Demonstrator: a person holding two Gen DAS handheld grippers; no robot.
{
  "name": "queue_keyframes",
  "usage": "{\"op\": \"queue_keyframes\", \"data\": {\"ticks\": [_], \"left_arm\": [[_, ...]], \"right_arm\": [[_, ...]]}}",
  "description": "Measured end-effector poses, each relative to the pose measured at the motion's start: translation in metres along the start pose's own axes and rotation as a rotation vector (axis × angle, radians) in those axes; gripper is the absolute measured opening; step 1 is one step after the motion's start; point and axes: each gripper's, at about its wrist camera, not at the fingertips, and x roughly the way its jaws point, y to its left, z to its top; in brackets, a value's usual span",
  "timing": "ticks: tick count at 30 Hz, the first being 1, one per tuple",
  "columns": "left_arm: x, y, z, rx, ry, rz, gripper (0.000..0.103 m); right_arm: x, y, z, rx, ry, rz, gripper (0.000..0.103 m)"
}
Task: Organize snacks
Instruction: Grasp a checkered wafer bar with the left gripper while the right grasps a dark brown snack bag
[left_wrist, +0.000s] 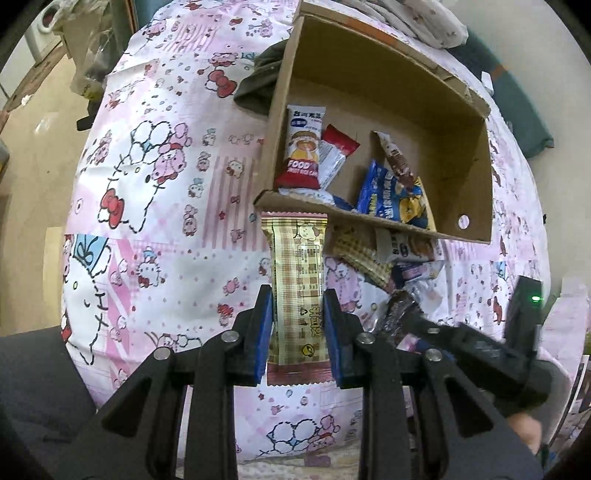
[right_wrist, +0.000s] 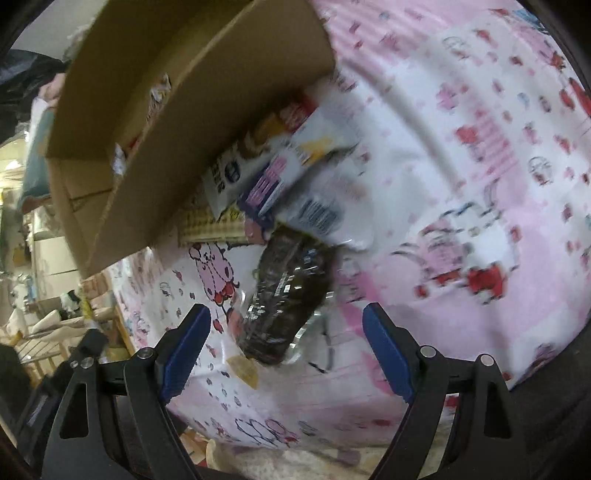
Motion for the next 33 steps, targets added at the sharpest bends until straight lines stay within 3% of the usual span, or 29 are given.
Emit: {"op": "queue_keyframes", "data": {"ticks": [10,14,22,28,33], "left_arm": [[-0.006,-0.005,0.001,-0.016,0.001,-0.063,0.023],[-0.012,-0.004,0.001,-0.022,-0.006,-0.083,0.023],[-0.016,-0.007,0.002,-0.028,-0.007,-0.115,0.023],[-0.013,-0.006,0.0,-0.019,-0.007,-0.091,0.023],[-0.015,-0.005,-0.001,-0.01,-0.03,-0.065,0.023]], "right_arm": [[0.047,0.063,-0.006,-0.182,-0.106,-0.43,0.09],[0.045,0.064,-0.012,-0.258,-0.116,-0.438,0.07],[-0.003,0.035,-0.026,-0.296,-0.086,-0.264,0.061],[-0.045,0.025,-0.041,-0.285,-0.089,-0.11,0.058],[-0.087,0.041,-0.049,-0.349,-0.169,0.056,0.058]]}}
